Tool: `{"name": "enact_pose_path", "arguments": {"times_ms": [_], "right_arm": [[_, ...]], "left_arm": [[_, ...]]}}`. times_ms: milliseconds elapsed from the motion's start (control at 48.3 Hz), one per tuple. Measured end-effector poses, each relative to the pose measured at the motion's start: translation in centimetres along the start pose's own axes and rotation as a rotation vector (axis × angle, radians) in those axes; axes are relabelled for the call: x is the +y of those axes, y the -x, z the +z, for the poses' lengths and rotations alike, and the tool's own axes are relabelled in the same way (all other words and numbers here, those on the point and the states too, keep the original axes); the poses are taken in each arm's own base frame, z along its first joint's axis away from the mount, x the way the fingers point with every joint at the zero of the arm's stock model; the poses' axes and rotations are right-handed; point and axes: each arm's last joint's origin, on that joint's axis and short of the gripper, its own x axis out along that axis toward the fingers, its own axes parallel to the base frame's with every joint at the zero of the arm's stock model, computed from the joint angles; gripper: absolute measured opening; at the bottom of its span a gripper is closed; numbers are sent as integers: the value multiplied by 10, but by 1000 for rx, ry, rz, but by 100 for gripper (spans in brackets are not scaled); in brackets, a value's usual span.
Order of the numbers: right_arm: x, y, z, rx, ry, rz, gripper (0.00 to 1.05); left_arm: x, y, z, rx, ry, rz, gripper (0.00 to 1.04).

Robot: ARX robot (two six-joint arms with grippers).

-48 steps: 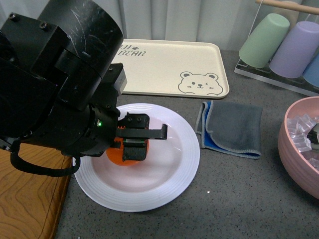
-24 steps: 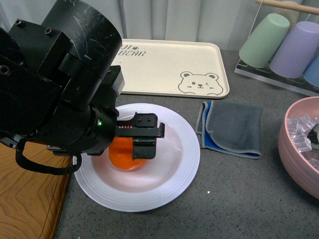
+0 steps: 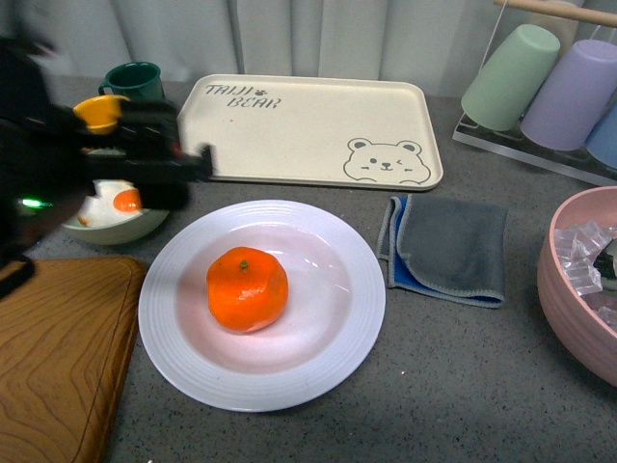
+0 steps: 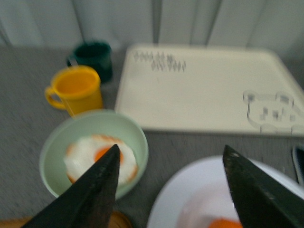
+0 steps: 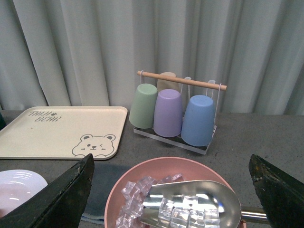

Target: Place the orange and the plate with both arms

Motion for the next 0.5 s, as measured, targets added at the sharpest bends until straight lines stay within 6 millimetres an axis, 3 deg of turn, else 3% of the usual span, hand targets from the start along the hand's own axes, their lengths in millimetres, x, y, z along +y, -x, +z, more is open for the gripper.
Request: {"name": "enact_pose_path", "arguments": {"times_ms": [83,290,497], "right_arm": [[0,0,0,0,0,0,95],[0,0,0,0,0,2,95],[0,0,0,0,0,3,95]], "left_arm": [[24,24,22,-221,36,13,47],[56,61,23,-215,6,11,6],[73,85,18,-216,-2,11,4]]}}
